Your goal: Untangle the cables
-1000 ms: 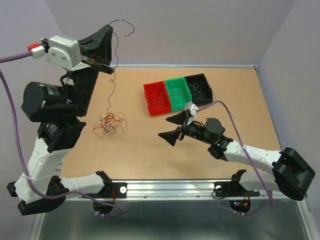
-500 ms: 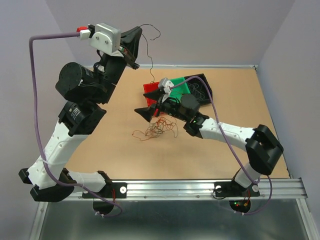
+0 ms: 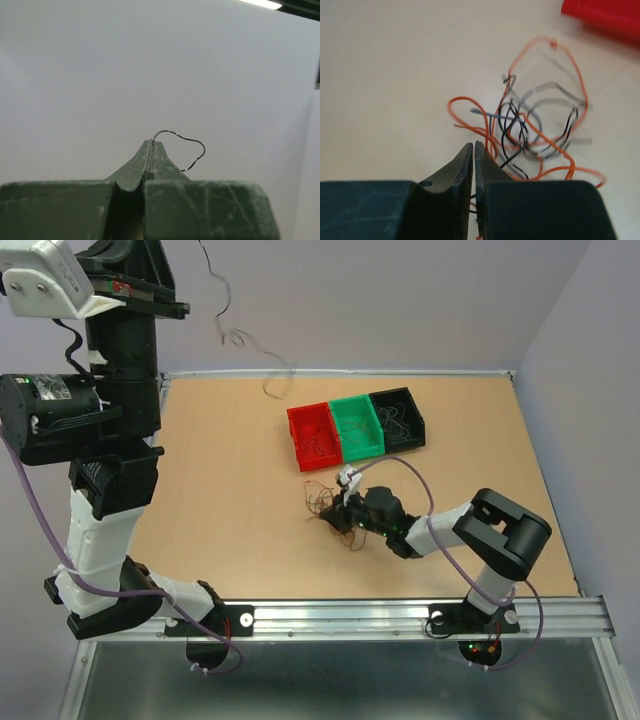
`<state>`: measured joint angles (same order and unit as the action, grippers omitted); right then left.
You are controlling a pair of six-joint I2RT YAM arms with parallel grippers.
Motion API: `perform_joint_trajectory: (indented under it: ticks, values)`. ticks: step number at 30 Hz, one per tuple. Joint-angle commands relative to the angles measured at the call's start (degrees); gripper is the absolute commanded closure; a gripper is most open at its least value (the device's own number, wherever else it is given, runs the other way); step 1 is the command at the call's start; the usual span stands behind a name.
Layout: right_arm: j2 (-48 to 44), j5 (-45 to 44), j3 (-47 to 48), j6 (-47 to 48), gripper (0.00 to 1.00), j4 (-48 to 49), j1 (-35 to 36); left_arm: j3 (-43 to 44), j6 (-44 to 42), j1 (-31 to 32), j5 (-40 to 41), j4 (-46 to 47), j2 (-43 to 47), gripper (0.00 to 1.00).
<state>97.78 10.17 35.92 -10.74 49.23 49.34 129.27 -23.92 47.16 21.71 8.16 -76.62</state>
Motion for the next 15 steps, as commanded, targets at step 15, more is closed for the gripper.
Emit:
perform_joint_trajectory:
  ticks: [15]
  values:
    - [-31.0,-9.8,-23.3,-11.1,0.54,1.7,1.2,-25.6,-8.2,0.0,4.6,8.7,8.0,1.0]
